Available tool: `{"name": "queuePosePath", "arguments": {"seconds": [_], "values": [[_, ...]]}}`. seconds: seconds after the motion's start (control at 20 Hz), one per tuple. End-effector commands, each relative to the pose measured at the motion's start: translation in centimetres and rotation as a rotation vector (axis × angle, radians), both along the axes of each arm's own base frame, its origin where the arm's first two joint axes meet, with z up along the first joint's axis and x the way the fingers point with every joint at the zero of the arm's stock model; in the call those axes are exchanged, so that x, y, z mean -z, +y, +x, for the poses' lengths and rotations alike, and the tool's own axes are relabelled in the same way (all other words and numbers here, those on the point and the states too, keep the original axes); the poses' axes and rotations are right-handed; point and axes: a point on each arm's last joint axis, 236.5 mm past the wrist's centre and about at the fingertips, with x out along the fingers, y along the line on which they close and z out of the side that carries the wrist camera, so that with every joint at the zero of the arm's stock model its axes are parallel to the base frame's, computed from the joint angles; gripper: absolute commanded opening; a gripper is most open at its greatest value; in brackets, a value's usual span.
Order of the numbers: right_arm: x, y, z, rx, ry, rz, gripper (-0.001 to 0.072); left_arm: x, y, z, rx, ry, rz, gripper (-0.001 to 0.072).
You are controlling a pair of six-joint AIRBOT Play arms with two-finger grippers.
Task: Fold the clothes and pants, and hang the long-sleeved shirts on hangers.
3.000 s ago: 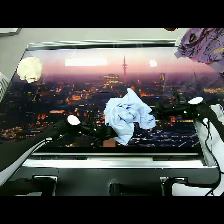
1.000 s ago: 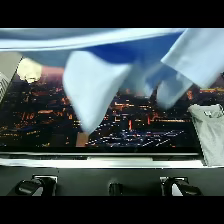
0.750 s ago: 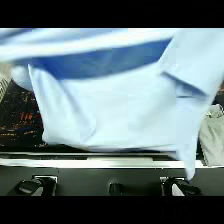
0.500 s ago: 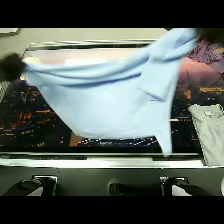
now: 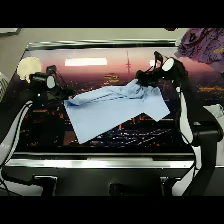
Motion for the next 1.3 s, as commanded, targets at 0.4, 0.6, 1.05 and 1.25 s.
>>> {"name": "queuePosePath", "arguments": {"seconds": [0.4,0.6,1.05,1.25], "values": [[-5.4,-20.6,2.5,0.341,-0.068,0.25,0.0504,-7.6,11.2,-3.1,-0.111,0.025,0.08,0.0677],[0.2,-23.8,0.8,0.288,0.009,0.227,0.0559,-8.5,13.2,-3.4,-0.157,0.006,0.079,0.0669],[6.7,-17.4,1.7,0.136,0.061,0.205,0.0558,-8.4,12.5,-3.4,-0.164,0.006,0.045,0.0667],[8.0,-15.1,1.5,0.105,0.096,0.212,0.0538,-8.4,12.3,-3.4,-0.221,0.006,0.007,0.0668]]}}
